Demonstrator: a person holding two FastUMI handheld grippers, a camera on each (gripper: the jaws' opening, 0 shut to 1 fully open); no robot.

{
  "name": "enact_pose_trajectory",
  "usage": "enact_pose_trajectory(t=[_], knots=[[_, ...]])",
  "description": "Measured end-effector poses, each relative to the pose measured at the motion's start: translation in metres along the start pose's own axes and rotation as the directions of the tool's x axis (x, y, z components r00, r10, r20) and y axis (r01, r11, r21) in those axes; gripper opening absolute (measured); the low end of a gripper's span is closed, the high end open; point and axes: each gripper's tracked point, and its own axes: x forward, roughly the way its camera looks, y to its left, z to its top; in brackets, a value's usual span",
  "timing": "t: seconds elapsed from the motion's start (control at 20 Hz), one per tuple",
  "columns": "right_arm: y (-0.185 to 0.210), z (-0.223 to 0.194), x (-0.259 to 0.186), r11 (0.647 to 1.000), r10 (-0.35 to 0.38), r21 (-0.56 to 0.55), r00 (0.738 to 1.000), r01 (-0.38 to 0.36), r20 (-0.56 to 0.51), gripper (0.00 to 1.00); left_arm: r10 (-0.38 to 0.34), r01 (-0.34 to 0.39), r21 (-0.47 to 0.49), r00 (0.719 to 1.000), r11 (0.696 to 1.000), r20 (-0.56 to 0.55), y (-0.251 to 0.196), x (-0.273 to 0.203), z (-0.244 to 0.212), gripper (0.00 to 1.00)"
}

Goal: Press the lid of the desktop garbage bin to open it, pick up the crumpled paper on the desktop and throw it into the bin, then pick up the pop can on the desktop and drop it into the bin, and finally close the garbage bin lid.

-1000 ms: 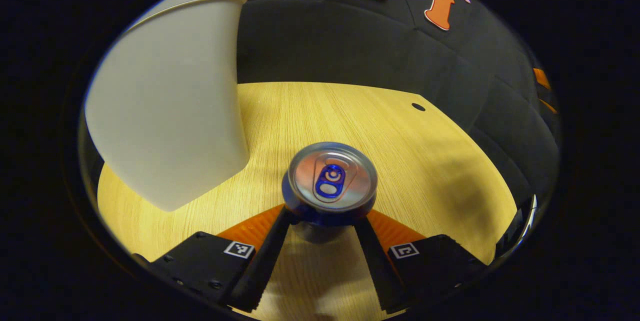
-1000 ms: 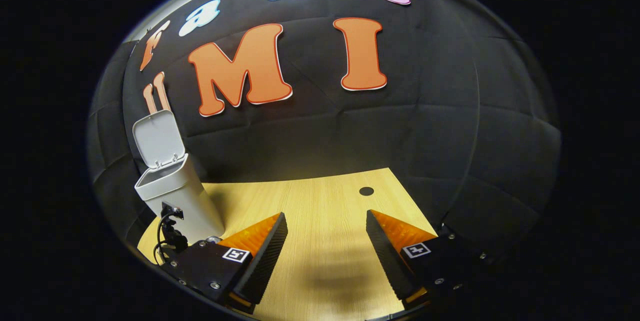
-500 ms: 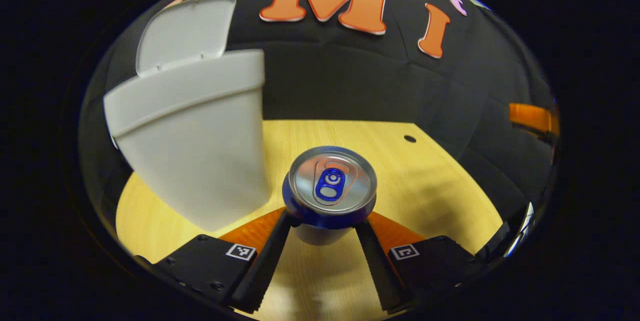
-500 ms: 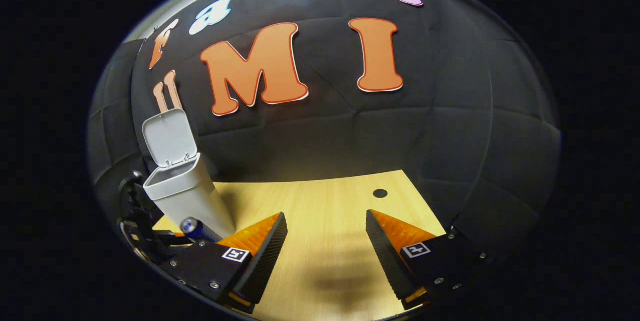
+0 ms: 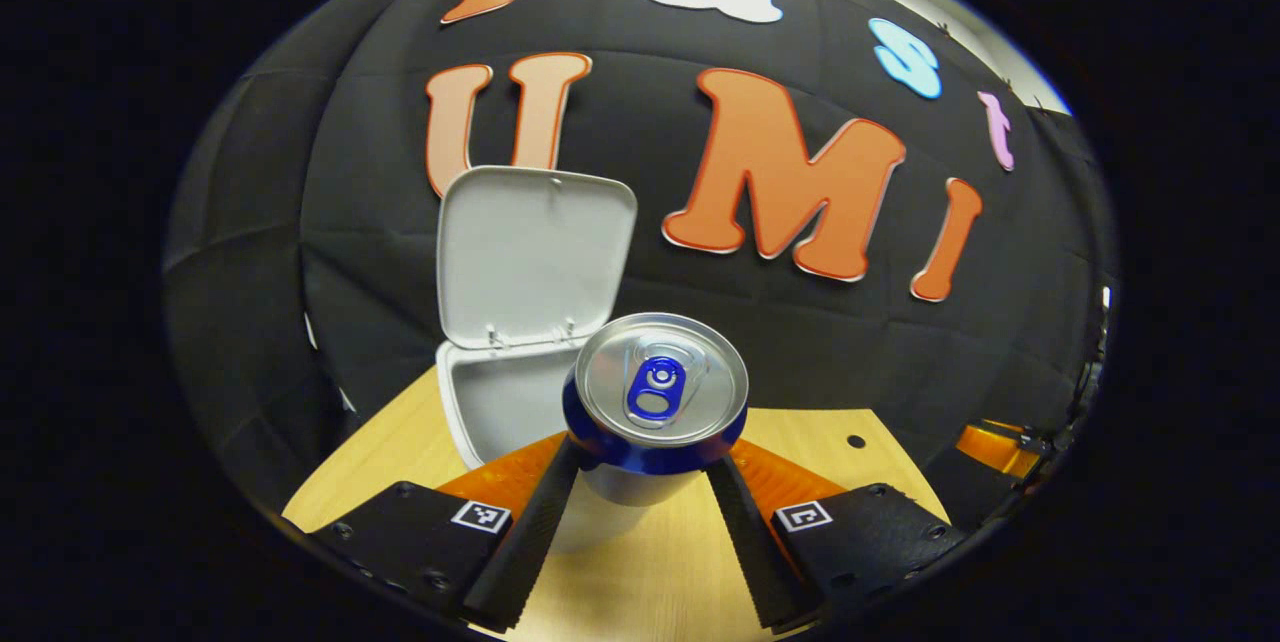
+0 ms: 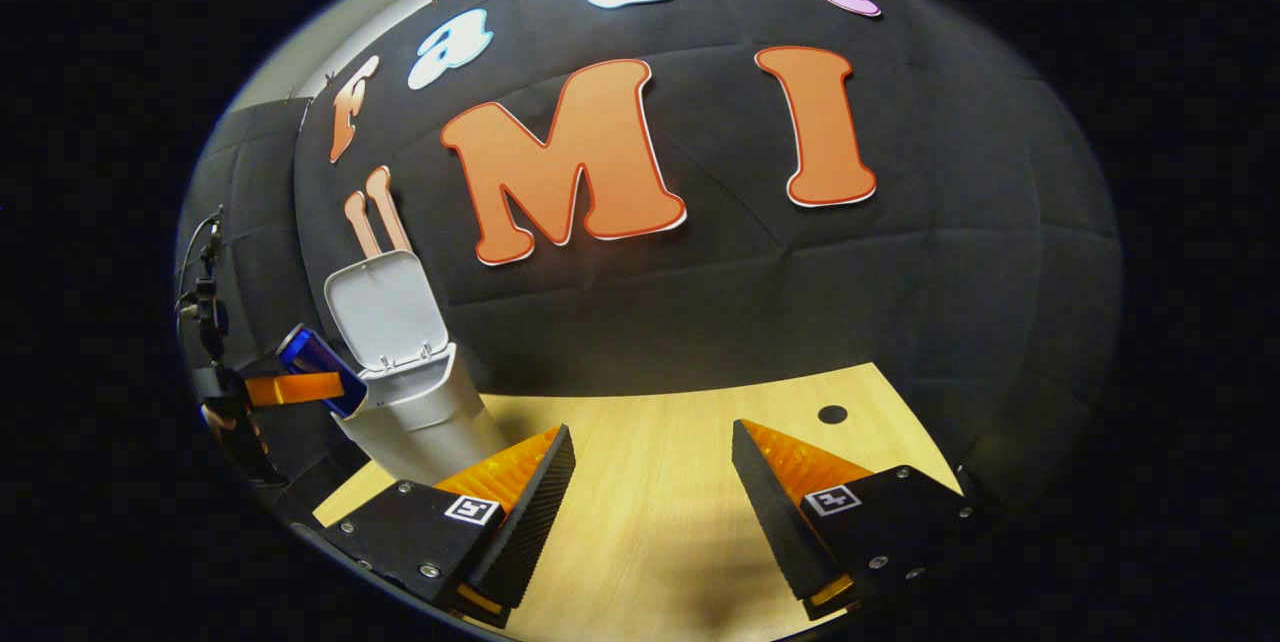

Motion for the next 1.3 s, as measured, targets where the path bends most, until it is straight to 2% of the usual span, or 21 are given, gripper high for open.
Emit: enact_pose_trajectory(t=[0.15, 0.3, 0.4, 0.55, 0.7, 0.8, 0.9, 1.05, 1.15, 1.3], knots=[[0.002, 0.003, 0.002, 1.000, -0.009, -0.011, 1.000, 0.009, 0.005, 0.95, 0.059, -0.059, -0.005, 0.998, 0.998, -0.009, 0.026, 0.042, 0.023, 0.81], [-0.005, 0.004, 0.001, 0.999, -0.034, -0.005, 0.999, 0.034, 0.007, 0.95, 0.098, -0.096, 0.032, 0.991, 0.995, -0.086, 0.044, 0.077, 0.005, 0.81], [-0.012, 0.004, -0.001, 0.998, -0.057, -0.001, 0.998, 0.057, 0.010, 0.95, 0.090, -0.088, 0.023, 0.986, 0.996, -0.141, 0.046, 0.091, -0.011, 0.81], [-0.023, 0.000, 0.000, 0.996, -0.088, 0.013, 0.996, 0.088, -0.003, 0.95, 0.071, -0.073, -0.007, 0.983, 0.997, -0.167, 0.043, 0.099, -0.020, 0.84], [-0.028, -0.005, 0.003, 0.994, -0.105, 0.022, 0.994, 0.106, -0.016, 0.95, 0.047, -0.048, -0.005, 0.983, 0.999, -0.177, 0.035, 0.103, -0.023, 0.87], [-0.029, -0.006, 0.006, 0.994, -0.107, 0.023, 0.994, 0.108, -0.023, 0.95, 0.037, -0.039, -0.009, 0.985, 0.999, -0.171, 0.030, 0.101, -0.022, 0.94], [-0.027, -0.007, 0.008, 0.995, -0.101, 0.022, 0.994, 0.102, -0.026, 0.95, 0.022, -0.027, -0.031, 0.987, 0.999, -0.162, 0.024, 0.099, -0.020, 0.95], [-0.023, -0.012, 0.011, 0.996, -0.091, 0.015, 0.995, 0.092, -0.041, 0.95, 0.031, -0.036, -0.044, 0.995, 0.998, -0.095, 0.023, 0.089, 0.000, 0.95], [-0.022, -0.013, 0.013, 0.996, -0.083, 0.018, 0.995, 0.084, -0.049, 0.95, 0.063, -0.063, -0.051, 0.998, 0.997, 0.002, 0.028, 0.077, 0.031, 0.94], [-0.020, -0.011, 0.014, 0.997, -0.067, 0.028, 0.997, 0.068, -0.048, 0.94, 0.084, -0.065, -0.133, 0.987, 0.989, 0.137, 0.035, 0.057, 0.090, 0.94]])
